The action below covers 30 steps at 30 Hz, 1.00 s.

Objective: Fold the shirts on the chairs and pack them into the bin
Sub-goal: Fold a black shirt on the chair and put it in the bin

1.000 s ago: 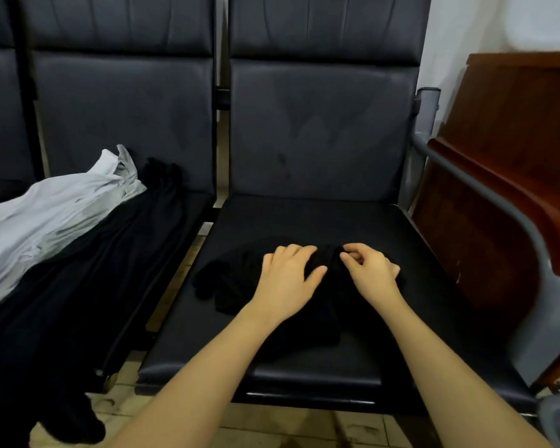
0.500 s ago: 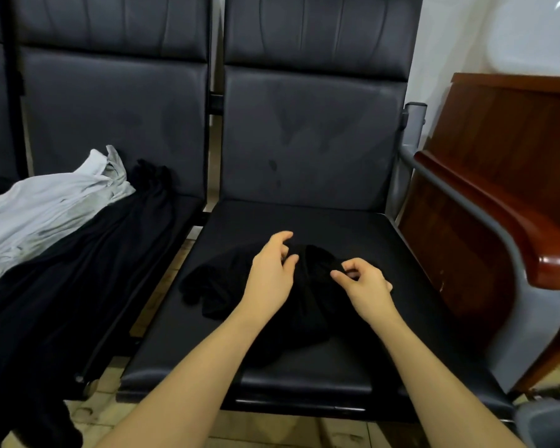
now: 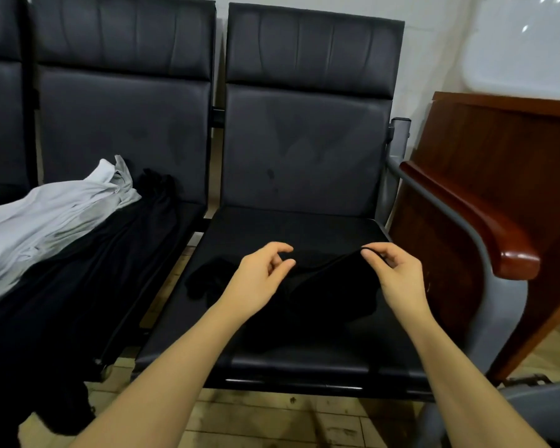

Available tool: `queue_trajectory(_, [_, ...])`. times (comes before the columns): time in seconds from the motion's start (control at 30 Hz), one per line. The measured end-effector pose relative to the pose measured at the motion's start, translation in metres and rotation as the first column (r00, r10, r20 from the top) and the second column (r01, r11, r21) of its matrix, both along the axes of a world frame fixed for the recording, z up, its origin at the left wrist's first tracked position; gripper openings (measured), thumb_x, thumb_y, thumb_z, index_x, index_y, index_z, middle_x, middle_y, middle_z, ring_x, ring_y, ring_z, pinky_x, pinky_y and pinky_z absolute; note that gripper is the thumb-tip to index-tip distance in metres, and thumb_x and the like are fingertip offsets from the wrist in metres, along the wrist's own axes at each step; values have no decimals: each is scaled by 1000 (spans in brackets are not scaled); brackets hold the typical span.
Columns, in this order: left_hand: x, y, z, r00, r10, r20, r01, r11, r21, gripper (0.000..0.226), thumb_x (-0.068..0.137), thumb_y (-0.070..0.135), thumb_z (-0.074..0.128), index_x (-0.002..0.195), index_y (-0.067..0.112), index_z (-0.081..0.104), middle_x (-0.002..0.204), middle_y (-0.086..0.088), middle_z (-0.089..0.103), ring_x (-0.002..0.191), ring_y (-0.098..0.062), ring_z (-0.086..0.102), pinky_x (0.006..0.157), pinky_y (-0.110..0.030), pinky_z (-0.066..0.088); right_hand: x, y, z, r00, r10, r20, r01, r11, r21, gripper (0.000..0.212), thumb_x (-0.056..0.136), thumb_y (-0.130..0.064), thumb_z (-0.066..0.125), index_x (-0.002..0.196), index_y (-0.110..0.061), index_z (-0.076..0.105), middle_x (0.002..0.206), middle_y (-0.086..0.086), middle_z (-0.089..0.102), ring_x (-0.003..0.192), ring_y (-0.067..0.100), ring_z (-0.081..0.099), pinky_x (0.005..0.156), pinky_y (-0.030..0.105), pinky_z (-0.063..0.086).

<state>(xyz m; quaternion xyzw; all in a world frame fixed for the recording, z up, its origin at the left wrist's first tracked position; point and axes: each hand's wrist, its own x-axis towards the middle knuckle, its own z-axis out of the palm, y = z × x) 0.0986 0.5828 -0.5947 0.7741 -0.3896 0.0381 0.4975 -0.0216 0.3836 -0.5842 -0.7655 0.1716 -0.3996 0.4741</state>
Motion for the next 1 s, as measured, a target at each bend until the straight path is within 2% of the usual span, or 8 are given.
queue_trajectory(0.13, [-22,-14,-1,970,-13,244,-34,982,187,49,92,43,54,136,24,45,122,9,50,110,-6,45,99,-22,28,-11,7,3,996,72,-58,-76,995,-63,19,87,-11,67,86,-29,71,89,-11,71,91,1,65,85,17,48])
queue_trajectory(0.23, [-40,-30,2,974,-152,171,107,963,247,66,91,46,55,147,29,24,140,14,38,121,-1,29,105,-20,13,-17,9,4,983,132,-127,-152,975,-160,21,87,-11,66,96,-29,72,94,-11,70,95,2,64,88,21,48])
queue_trajectory(0.33, [-51,-44,-1,977,-210,-41,214,954,212,68,91,38,58,147,33,20,130,12,46,115,-4,25,102,-22,20,-23,9,4,965,161,-208,-202,960,-194,25,87,-10,66,104,-28,69,99,-11,68,98,1,62,91,23,48])
queue_trajectory(0.43, [-50,-53,-6,979,-193,-63,199,974,107,52,92,26,60,139,29,39,102,9,57,104,-9,51,91,-18,37,-29,7,4,954,173,-246,-212,967,-139,29,86,-9,67,105,-31,67,105,-11,67,102,2,62,93,23,47])
queue_trajectory(0.53, [-42,-53,-2,973,-191,-128,183,981,-72,33,88,21,65,119,29,56,85,5,63,86,-5,60,85,-16,43,-37,-2,0,938,166,-304,-207,972,-107,27,84,-14,70,102,-33,67,105,-12,68,102,1,61,91,20,46])
queue_trajectory(0.67, [-31,-48,3,977,-172,-128,153,977,-147,22,87,19,66,105,30,62,80,3,65,82,-7,61,85,-15,44,-42,-7,-3,928,168,-331,-194,980,-48,12,82,-16,73,88,-26,71,76,-4,67,69,4,59,69,16,46])
queue_trajectory(0.87, [-41,-46,12,985,-134,-108,106,966,-235,16,83,14,71,92,26,68,86,8,67,83,-3,61,80,-13,47,-44,-2,9,979,204,-23,-199,970,140,18,86,-2,64,88,-19,71,77,-8,70,70,0,60,66,14,46])
queue_trajectory(1.0, [-55,-44,13,952,-263,-158,232,954,-191,19,83,21,71,101,23,68,81,8,71,83,-2,65,83,-14,47,-52,-4,11,979,202,19,-203,972,120,27,94,-4,53,101,-22,71,91,-5,69,76,0,57,71,11,44])
